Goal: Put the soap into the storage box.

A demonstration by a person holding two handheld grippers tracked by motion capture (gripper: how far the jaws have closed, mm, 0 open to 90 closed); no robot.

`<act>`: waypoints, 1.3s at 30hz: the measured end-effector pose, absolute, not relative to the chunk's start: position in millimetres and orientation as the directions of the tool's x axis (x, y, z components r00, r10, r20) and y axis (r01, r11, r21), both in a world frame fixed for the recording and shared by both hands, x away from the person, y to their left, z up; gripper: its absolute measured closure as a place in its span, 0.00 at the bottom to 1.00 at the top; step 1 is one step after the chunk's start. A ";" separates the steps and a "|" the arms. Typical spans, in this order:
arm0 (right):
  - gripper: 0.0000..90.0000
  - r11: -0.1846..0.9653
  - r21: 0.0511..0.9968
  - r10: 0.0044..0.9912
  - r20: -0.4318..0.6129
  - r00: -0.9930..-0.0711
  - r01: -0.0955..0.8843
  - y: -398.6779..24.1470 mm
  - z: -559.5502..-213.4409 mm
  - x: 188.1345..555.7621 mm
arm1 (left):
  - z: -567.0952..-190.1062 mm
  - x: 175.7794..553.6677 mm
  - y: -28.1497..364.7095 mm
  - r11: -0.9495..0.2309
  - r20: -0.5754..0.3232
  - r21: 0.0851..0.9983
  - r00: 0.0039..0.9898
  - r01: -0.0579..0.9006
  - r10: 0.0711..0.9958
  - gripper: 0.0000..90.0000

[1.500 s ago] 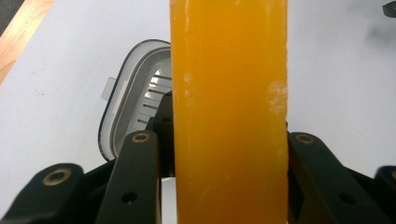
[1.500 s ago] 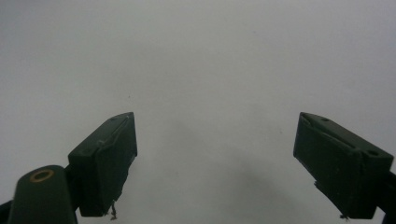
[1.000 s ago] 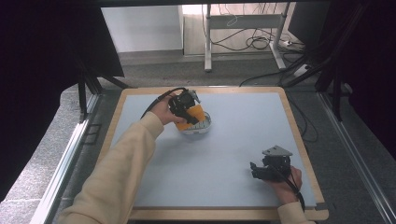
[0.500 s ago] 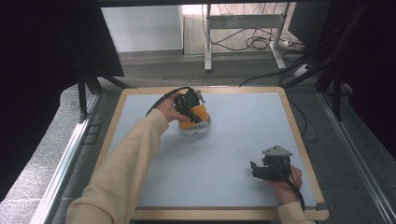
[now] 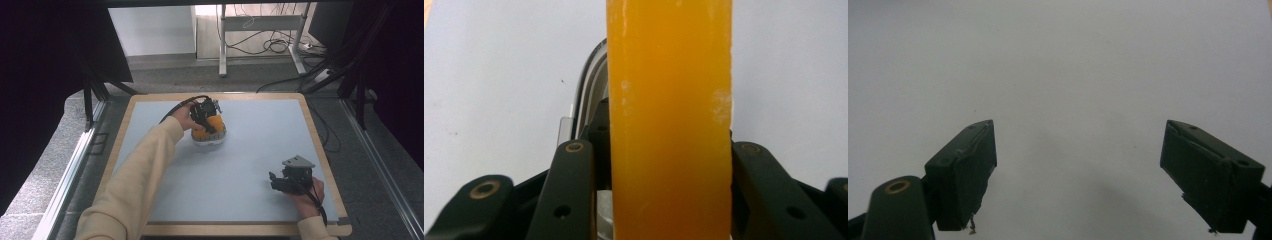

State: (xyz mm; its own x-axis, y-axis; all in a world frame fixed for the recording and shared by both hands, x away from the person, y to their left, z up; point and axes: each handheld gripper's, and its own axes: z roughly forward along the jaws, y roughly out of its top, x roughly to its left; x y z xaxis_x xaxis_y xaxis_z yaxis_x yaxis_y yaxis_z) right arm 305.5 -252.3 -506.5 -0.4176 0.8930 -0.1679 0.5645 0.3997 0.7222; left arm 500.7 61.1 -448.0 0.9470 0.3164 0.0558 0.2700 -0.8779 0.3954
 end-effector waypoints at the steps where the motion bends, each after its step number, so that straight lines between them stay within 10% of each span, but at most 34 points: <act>1: 0.17 0.401 0.722 0.893 -0.170 -0.417 0.564 -252.2 -506.9 305.7 | -448.9 500.8 60.8 -0.876 0.052 0.396 0.946 0.274 0.319 0.69; 11: 0.17 0.401 0.717 0.893 -0.167 -0.419 0.570 -252.4 -507.3 306.0 | -457.5 501.6 58.6 -0.882 0.073 0.397 0.949 0.253 0.306 0.68; 26: 0.17 0.412 0.717 0.884 -0.167 -0.436 0.562 -249.6 -508.0 305.4 | -435.5 491.2 66.4 -0.839 0.150 0.436 0.893 0.324 0.423 0.23; 39: 0.17 0.423 0.714 0.877 -0.170 -0.448 0.557 -245.6 -508.9 305.1 | -412.5 451.7 90.2 -0.736 0.144 0.583 0.848 0.344 0.510 0.15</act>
